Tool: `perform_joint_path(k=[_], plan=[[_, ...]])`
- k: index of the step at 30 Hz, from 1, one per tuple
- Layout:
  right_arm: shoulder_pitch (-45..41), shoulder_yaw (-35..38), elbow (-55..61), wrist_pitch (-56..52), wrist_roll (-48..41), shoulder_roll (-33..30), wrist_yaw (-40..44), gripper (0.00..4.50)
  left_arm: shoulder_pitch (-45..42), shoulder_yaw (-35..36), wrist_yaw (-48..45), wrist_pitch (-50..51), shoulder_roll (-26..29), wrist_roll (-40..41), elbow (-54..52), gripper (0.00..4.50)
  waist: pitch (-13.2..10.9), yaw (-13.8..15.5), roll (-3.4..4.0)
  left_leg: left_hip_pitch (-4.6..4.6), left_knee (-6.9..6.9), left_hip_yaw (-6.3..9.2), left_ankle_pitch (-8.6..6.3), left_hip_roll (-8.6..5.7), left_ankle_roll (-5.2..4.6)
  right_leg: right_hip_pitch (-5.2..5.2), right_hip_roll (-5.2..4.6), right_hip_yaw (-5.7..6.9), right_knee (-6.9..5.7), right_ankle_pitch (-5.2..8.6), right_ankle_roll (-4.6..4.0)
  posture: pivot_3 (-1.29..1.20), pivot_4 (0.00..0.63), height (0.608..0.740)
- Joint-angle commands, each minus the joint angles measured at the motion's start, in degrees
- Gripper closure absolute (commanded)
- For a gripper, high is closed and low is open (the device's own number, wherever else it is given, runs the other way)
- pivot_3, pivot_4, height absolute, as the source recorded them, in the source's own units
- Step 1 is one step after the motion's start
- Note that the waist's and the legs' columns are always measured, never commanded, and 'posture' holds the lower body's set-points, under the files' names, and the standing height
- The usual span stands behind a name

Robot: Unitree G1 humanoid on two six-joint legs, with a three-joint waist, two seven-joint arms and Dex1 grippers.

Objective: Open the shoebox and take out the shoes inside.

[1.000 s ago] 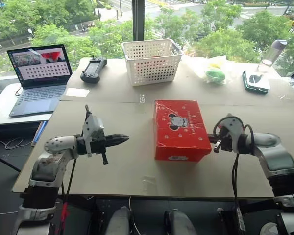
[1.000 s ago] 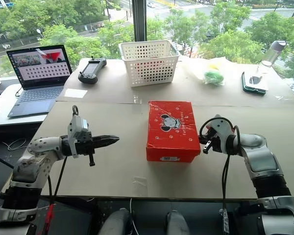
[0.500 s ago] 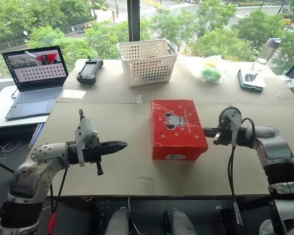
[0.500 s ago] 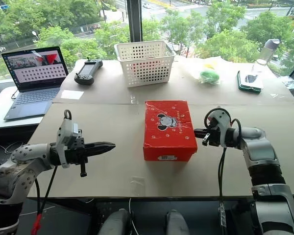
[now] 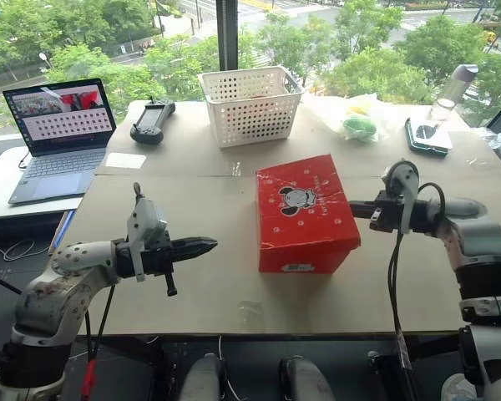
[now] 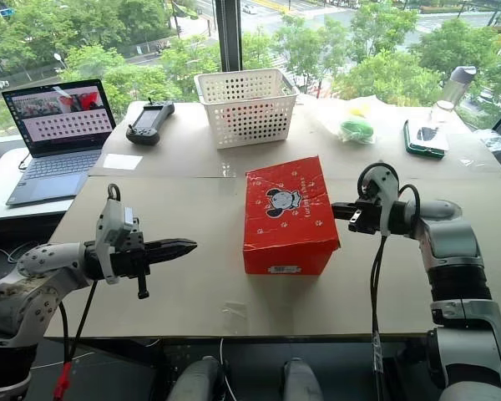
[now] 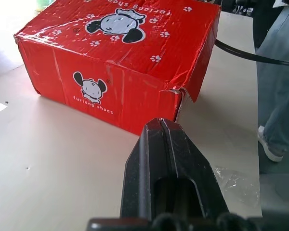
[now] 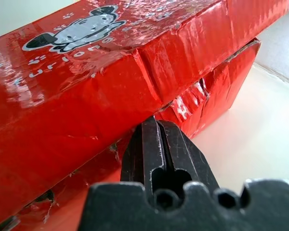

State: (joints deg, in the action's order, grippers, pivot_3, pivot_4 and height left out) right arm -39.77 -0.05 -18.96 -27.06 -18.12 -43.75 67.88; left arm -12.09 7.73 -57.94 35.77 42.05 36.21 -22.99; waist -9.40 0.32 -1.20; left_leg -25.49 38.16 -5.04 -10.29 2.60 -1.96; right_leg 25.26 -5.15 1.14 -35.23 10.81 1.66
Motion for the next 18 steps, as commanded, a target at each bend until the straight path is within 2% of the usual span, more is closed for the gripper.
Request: perform_joint_path(k=[1, 5, 10, 12, 14, 18], plan=[[-4.74, -2.13, 8.66, -1.55, -0.17, -2.2, 3.14, 4.47, -1.05, 2.15, -0.79, 1.59, 2.62, 2.95, -2.59, 4.5, 0.0, -0.2, 0.01, 0.0, -0.02, 0.0, 0.0, 0.0, 0.0, 0.02, 0.0, -0.03, -0.01, 0.0, 0.0, 0.0, 0.15, 0.733], [-10.37, -4.95, 13.19, -2.17, 0.63, -1.29, 3.46, 4.47, -1.77, 3.63, -0.76, 2.77, 4.58, 5.04, -2.7, 4.5, -0.01, -0.73, 0.02, 0.01, -0.07, -0.02, 0.0, 0.05, 0.0, 0.12, 0.05, -0.14, -0.04, 0.01, 0.02, 0.0, 0.15, 0.733], [-20.79, -4.08, 15.75, -5.61, -1.29, 7.11, -3.75, 4.47, -5.09, 5.99, 0.36, 4.42, 6.19, 7.72, -1.36, 4.5, -0.02, -1.16, 0.02, 0.01, -0.09, -0.05, 0.0, 0.06, 0.01, 0.17, 0.04, -0.16, -0.06, 0.0, 0.01, 0.0, 0.15, 0.733], [-23.71, -0.56, 15.33, -9.56, -4.95, 11.79, -8.1, 4.47, -6.84, 7.35, 0.52, 5.55, 6.87, 9.19, -0.52, 4.5, -0.02, -1.13, 0.02, -0.01, -0.09, -0.08, 0.0, 0.07, 0.02, 0.22, 0.05, -0.18, -0.1, -0.03, -0.04, 0.0, 0.15, 0.733], [-23.6, 0.78, 16.32, -12.43, -7.53, 14.48, -10.46, 4.47, -9.09, 9.06, 0.55, 6.64, 7.84, 10.72, 1.16, 4.5, -0.02, -0.89, 0.01, -0.01, -0.14, -0.1, 0.0, 0.06, 0.02, 0.22, 0.04, -0.17, -0.11, -0.18, -0.28, 0.0, 0.15, 0.733], [-17.3, -2.47, 19.26, -12.08, -5.37, 14.11, -10.9, 4.47, -14.45, 11.76, 0.44, 8.19, 10.21, 12.82, 5.79, 4.5, -0.02, -0.43, -0.01, -0.06, -0.18, -0.32, 0.0, 0.0, 0.02, 0.13, 0.01, 0.0, -0.08, -0.29, -0.09, 0.0, 0.15, 0.733]])
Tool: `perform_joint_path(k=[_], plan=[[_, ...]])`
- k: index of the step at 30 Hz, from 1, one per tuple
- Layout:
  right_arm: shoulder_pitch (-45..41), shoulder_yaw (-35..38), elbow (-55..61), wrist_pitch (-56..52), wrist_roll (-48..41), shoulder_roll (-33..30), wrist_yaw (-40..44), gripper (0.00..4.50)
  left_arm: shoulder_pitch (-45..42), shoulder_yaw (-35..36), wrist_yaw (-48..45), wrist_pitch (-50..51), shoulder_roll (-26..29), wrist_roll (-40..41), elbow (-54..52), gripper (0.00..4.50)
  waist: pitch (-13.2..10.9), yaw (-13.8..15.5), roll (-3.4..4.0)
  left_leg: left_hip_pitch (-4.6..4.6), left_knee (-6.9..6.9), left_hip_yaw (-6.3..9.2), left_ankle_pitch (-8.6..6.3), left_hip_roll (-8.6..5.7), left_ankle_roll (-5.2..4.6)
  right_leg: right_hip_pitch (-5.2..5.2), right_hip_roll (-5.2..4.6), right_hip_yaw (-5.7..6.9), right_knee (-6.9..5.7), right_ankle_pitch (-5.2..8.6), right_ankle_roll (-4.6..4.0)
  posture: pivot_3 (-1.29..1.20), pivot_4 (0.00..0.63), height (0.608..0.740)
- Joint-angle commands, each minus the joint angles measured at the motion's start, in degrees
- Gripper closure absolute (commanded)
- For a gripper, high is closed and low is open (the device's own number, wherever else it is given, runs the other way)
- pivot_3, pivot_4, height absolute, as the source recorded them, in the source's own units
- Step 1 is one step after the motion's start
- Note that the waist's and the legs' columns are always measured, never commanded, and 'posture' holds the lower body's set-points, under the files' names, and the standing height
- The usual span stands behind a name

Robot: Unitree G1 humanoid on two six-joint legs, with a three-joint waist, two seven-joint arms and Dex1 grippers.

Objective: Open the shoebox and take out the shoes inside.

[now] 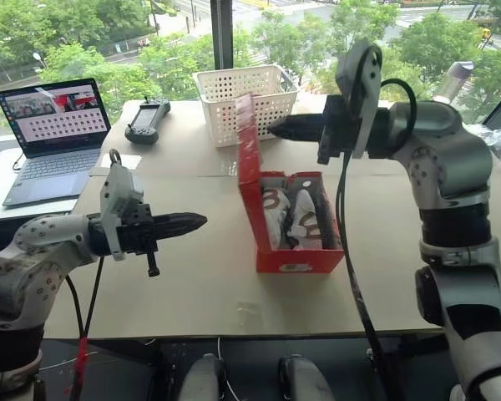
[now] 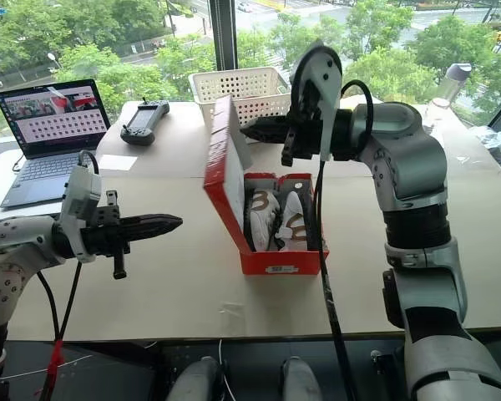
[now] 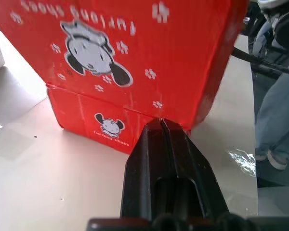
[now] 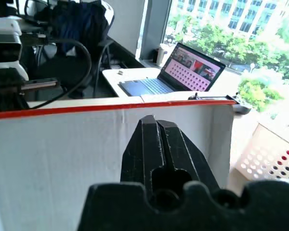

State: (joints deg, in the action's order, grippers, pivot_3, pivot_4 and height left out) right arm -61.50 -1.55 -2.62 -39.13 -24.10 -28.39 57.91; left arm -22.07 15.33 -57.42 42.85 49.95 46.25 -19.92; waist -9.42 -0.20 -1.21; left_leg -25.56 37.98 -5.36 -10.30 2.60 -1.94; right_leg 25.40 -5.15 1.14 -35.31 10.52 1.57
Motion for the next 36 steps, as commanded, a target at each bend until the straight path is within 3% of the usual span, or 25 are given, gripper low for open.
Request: perform_joint_path(k=[1, 14, 18, 26, 32, 36], plan=[[6.2, -1.6, 3.27, 0.4, 1.26, -1.74, -0.93, 4.47, -5.39, 4.47, -0.24, 1.52, 2.87, 3.29, 3.36, 4.5, 0.02, 0.22, -0.03, 0.0, -0.01, -0.04, 0.0, -0.01, 0.0, -0.02, -0.03, 0.01, 0.07, 0.02, -0.02, 0.0, 0.15, 0.733], [14.53, -4.14, 2.11, 1.3, 5.45, -5.76, -3.05, 4.47, -6.08, 6.48, -4.95, 5.63, 6.71, 9.0, 6.56, 4.5, -0.01, -0.8, -0.03, 0.07, -0.06, -0.25, 0.0, 0.03, 0.01, 0.13, 0.12, -0.21, -0.01, 0.13, -0.09, 0.0, 0.15, 0.733], [14.54, -4.36, 3.05, -0.3, 5.13, -5.79, -3.14, 4.47, -3.81, 4.19, -7.4, 5.42, 7.6, 8.57, 4.19, 4.5, -0.02, -0.79, -0.04, 0.06, -0.07, -0.27, 0.03, 0.02, 0.05, 0.27, 0.14, -0.34, -0.13, 0.2, 0.04, 0.0, 0.15, 0.733], [12.85, -7.01, 2.74, -2.88, 6.56, -6.09, -3.71, 4.47, 1.47, -2.66, -9.92, -4.74, 7.53, -3.02, 3.1, 4.5, -0.02, -0.65, -0.05, 0.04, -0.07, -0.43, 0.03, 0.01, 0.05, 0.35, 0.08, -0.38, -0.15, 0.17, -0.17, 0.0, 0.15, 0.733], [12.89, -7.73, 6.73, -9.33, 7.59, -9.4, -4.84, 4.47, 0.14, -2.91, -8.76, -5.84, 5.18, -3.27, 3.13, 4.5, -0.02, -0.54, -0.05, -0.13, -0.07, -0.53, 0.03, 0.06, 0.05, 0.65, 0.03, -0.48, -0.31, 0.14, -0.26, 0.0, 0.15, 0.733], [12.27, -6.51, 8.19, -13.58, 6.35, -11.25, -5.44, 3.48, -0.14, -2.87, -8.83, -5.4, 4.98, -2.76, 3.03, 4.5, -0.02, -0.5, -0.06, -0.26, -0.07, -0.56, 0.03, 0.0, 0.05, 0.77, 0.02, -0.46, -0.41, 0.18, -0.29, 0.0, 0.15, 0.733]])
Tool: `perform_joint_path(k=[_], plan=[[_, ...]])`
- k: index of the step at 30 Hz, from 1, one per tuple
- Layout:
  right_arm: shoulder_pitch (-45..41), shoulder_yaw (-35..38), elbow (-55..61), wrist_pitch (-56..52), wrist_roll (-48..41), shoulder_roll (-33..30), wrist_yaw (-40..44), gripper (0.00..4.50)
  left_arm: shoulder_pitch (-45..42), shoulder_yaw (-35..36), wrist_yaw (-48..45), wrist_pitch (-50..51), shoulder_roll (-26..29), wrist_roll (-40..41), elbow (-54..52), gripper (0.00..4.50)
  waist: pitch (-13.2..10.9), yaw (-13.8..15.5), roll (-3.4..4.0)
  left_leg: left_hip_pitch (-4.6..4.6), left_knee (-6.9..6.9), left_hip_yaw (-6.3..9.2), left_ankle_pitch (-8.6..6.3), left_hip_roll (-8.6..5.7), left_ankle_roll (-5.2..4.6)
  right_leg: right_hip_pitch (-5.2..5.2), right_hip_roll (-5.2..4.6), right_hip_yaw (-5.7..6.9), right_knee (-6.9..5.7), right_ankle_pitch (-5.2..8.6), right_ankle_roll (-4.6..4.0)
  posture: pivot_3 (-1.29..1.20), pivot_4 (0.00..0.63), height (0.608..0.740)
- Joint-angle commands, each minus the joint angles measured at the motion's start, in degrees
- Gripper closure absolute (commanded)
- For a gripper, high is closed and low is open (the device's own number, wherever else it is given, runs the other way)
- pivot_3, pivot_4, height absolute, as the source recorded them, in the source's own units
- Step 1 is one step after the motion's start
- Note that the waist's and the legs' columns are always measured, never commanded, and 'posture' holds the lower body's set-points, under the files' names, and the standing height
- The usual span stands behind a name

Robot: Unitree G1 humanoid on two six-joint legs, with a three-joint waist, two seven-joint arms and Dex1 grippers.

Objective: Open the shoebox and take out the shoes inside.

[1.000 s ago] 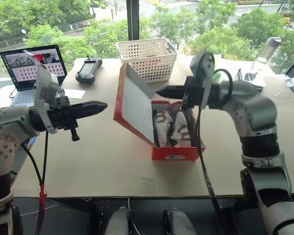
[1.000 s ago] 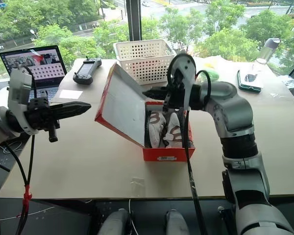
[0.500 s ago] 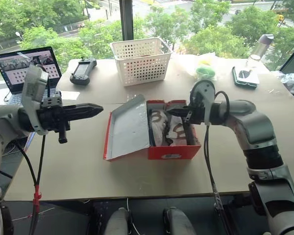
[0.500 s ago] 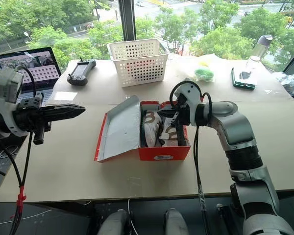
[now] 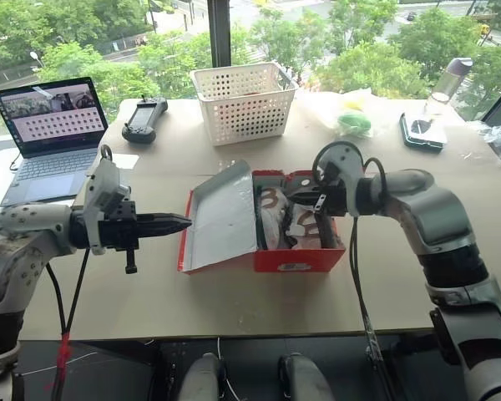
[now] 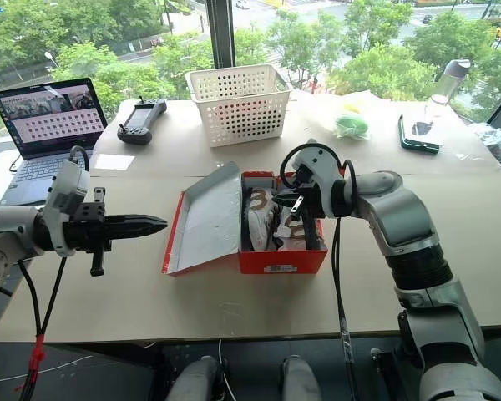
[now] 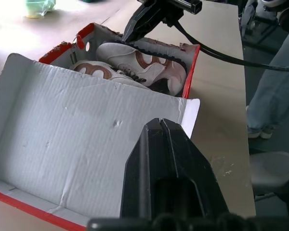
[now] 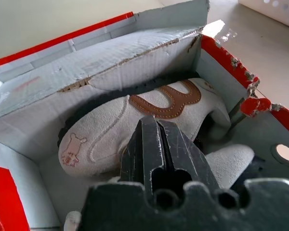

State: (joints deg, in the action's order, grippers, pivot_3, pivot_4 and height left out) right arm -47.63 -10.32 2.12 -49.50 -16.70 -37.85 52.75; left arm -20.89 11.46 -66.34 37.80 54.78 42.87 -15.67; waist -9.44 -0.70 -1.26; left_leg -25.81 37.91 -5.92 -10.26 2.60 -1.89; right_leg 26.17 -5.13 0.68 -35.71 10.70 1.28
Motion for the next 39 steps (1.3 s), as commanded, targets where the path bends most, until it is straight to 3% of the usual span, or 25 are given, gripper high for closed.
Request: perform_joint_path(k=[1, 9, 21, 39], plan=[[-1.6, 2.19, 4.08, -3.99, -1.27, -2.32, -0.18, 3.12, -1.41, 0.92, 0.11, -0.32, 0.07, 0.64, -1.23, 4.5, 0.0, -0.01, 0.0, 0.0, 0.0, 0.0, 0.0, -0.02, 0.0, 0.0, 0.01, 0.0, 0.0, 0.0, 0.0, 0.0, 0.15, 0.733], [-2.22, 3.22, 4.95, -10.67, -2.27, -3.31, -2.3, 0.36, -2.42, 0.97, 1.07, -1.04, -2.01, 0.98, -0.89, 4.5, 0.0, -0.1, 0.0, 0.06, 0.0, -0.01, 0.01, 0.0, 0.0, 0.0, 0.06, -0.02, -0.1, -0.04, 0.21, 0.0, 0.15, 0.733], [-0.75, 4.15, 1.05, -20.47, -5.85, -0.26, -6.63, 0.36, 3.25, -1.67, 4.31, -12.55, -13.66, -4.75, -0.13, 4.5, 0.01, -0.13, -0.04, 0.05, 0.01, -0.01, 0.02, -0.03, 0.0, -0.02, 0.05, -0.04, -0.12, -0.17, 0.28, 0.0, 0.15, 0.733], [-1.91, -3.32, -0.98, -27.09, -5.56, 2.23, -10.99, 0.36, 3.92, -5.23, 0.47, -19.78, -15.62, -10.38, 7.12, 4.5, 0.1, -0.13, -0.14, 0.21, 0.02, 0.01, 0.03, 0.05, 0.01, -0.13, 0.04, -0.03, -0.13, -0.13, 0.22, 0.0, 0.15, 0.733]])
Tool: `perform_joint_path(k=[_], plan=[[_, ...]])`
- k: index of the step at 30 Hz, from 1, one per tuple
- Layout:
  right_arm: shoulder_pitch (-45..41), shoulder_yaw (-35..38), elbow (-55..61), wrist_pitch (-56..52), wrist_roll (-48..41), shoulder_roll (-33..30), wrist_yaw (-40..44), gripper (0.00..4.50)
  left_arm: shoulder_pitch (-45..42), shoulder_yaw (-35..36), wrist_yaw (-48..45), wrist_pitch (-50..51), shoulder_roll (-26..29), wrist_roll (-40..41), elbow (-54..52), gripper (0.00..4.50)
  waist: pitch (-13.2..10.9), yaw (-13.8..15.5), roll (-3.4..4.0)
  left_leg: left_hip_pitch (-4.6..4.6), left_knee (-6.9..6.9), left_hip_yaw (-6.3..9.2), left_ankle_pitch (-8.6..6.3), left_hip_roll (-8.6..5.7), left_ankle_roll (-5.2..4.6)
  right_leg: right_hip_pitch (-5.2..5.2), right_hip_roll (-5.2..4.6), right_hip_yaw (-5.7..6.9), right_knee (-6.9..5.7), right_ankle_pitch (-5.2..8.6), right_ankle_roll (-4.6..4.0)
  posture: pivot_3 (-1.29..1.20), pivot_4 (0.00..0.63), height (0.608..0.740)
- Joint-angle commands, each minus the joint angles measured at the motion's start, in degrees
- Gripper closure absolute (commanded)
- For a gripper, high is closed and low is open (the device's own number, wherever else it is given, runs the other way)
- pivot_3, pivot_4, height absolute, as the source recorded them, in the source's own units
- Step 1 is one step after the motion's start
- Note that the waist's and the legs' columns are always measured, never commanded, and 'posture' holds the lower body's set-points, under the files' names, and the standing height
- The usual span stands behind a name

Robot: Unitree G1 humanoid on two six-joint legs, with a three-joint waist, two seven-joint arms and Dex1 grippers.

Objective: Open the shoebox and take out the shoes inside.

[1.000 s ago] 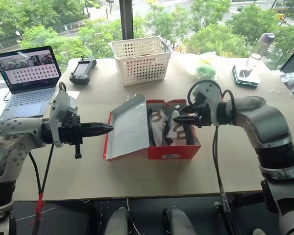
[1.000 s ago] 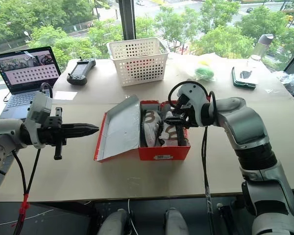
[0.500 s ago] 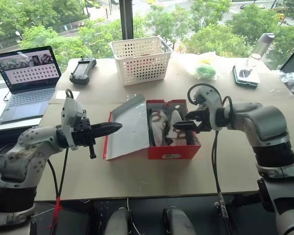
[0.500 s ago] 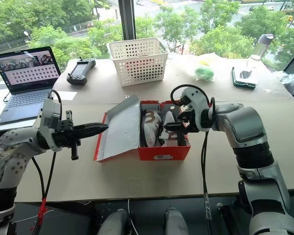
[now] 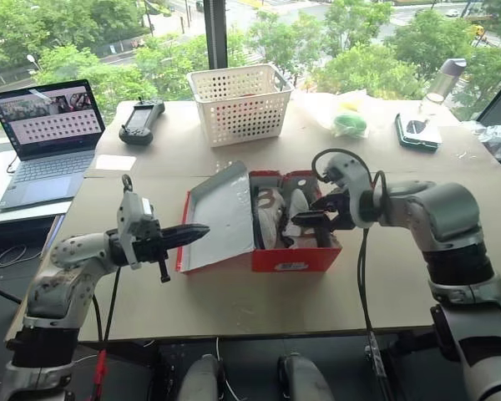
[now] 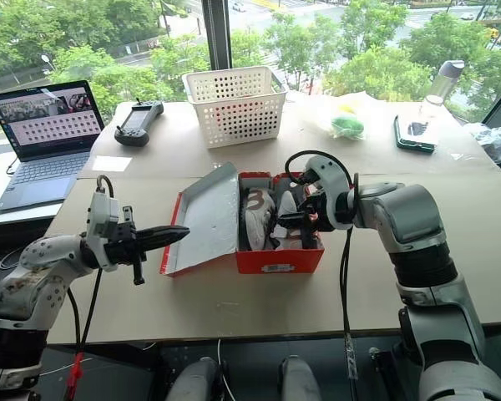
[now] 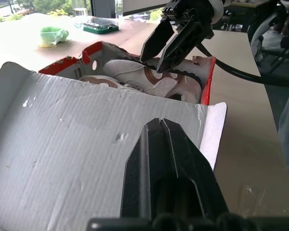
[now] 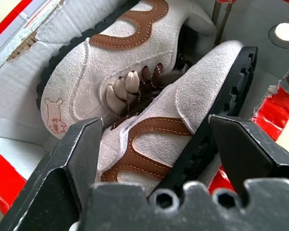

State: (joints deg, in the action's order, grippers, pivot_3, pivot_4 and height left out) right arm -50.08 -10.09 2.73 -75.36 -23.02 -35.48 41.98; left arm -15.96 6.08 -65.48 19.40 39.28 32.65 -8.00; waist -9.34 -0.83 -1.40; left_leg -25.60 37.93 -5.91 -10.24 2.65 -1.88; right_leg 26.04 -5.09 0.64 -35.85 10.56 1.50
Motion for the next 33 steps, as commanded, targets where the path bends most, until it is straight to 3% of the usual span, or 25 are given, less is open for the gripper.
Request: perform_joint_path(k=[1, 5, 13, 17, 26, 33], plan=[[0.44, -4.52, -2.35, -0.73, 1.2, 0.0, -0.23, 0.36, -1.11, 0.07, -0.33, -1.41, -0.25, -0.15, -0.5, 4.5, 0.03, 0.0, -0.03, 0.0, 0.0, 0.0, 0.0, 0.01, 0.0, 0.0, 0.0, 0.0, 0.0, 0.0, 0.0, 0.0, 0.15, 0.733], [0.96, -8.19, -8.98, 2.09, 3.92, 1.32, -0.54, 0.36, -1.72, -0.25, 0.04, -1.17, -1.11, -0.14, -0.58, 4.5, 0.29, -0.01, -0.3, 0.12, 0.0, 0.0, 0.0, 0.02, 0.0, -0.12, 0.0, 0.01, 0.01, 0.05, -0.08, 0.0, 0.15, 0.733], [0.51, -7.3, -14.49, 2.04, 3.81, 2.51, 0.09, 0.36, -2.82, -0.56, 0.28, -0.7, -1.67, -0.64, -0.35, 4.5, 1.0, 0.07, -1.03, 1.16, -0.03, 0.37, -0.34, 0.19, 0.56, -0.93, -0.12, 0.15, 0.12, 0.52, -0.03, 0.0, 0.15, 0.733], [0.46, -6.52, -15.44, 1.96, 3.46, 2.92, 0.44, 1.38, -3.15, -0.62, 0.52, -0.5, -1.86, -0.69, -0.22, 4.5, 1.05, 0.1, -1.07, 1.24, -0.12, 0.37, -0.39, 0.2, 0.64, -0.95, -0.19, 0.14, 0.17, 0.53, -0.04, 0.0, 0.15, 0.733], [1.07, -6.01, -16.7, 3.29, 5.16, 3.07, 0.27, 4.44, -3.84, -0.68, 1.05, -0.25, -2.01, -0.74, 0.16, 4.5, 1.05, 0.12, -1.07, 1.1, -0.32, 0.4, -0.38, 0.22, 0.61, -0.97, -0.08, 0.19, 0.13, 0.62, -0.43, 0.0, 0.15, 0.733], [-0.63, -3.83, -15.97, 4.31, 5.83, 2.9, -0.4, 4.44, -3.93, -0.79, 1.46, -0.01, -1.95, -0.72, 0.05, 4.5, 1.05, 0.11, -1.07, 1.1, -0.42, 0.41, -0.37, 0.19, 0.6, -0.95, -0.1, 0.2, 0.15, 0.71, -0.38, 0.0, 0.15, 0.733]])
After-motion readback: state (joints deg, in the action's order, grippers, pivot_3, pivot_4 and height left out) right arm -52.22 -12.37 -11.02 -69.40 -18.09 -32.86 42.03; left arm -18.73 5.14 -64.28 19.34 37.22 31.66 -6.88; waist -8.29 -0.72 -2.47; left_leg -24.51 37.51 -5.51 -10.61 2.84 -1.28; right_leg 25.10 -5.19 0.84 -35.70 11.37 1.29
